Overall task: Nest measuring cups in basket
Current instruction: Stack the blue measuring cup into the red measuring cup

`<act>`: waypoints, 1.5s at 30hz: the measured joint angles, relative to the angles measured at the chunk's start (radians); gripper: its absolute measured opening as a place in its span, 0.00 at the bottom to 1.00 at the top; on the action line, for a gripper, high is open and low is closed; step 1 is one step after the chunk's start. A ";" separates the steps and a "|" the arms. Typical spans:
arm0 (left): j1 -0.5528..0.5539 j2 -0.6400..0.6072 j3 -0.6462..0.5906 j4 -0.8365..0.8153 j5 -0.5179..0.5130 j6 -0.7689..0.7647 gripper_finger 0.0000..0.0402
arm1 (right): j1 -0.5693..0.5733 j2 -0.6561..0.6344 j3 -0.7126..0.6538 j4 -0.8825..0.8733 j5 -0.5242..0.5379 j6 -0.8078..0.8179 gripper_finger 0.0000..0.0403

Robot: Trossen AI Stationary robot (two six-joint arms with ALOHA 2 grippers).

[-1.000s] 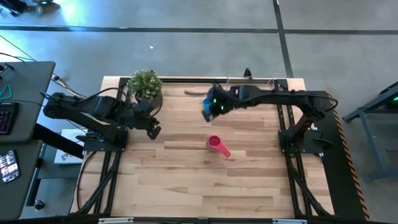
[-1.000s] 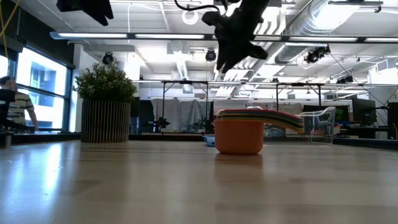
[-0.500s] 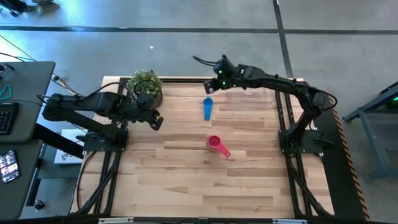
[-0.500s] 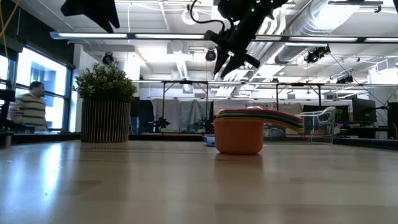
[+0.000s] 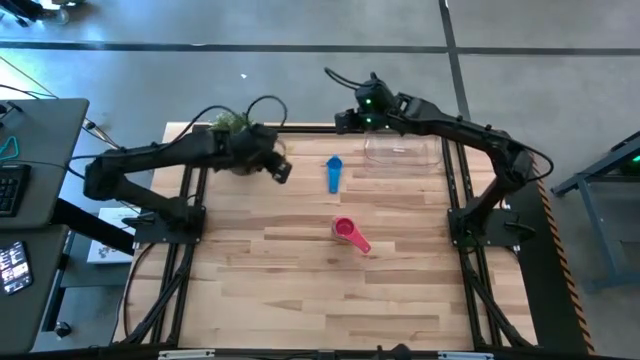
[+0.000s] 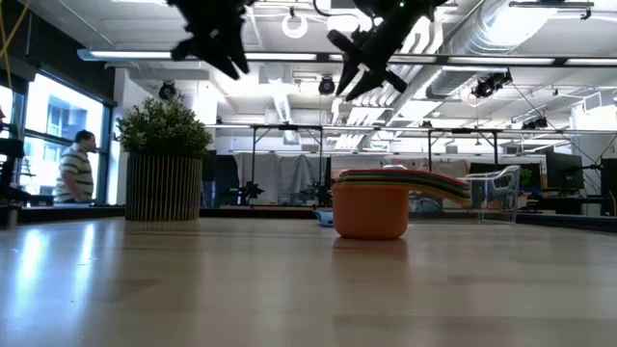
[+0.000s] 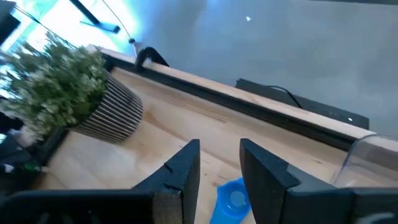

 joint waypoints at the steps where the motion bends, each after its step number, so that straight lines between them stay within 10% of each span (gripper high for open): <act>1: 0.023 0.016 0.000 0.037 0.034 0.019 0.26 | -0.002 -0.007 0.000 0.001 -0.002 0.001 0.26; 14: 0.229 0.281 0.000 0.374 0.381 0.100 0.26 | 0.000 -0.077 0.000 -0.006 -0.005 0.017 0.26; 45: 0.228 0.665 0.142 0.438 0.414 0.048 0.26 | 0.047 -0.077 0.000 -0.150 0.006 -0.002 0.26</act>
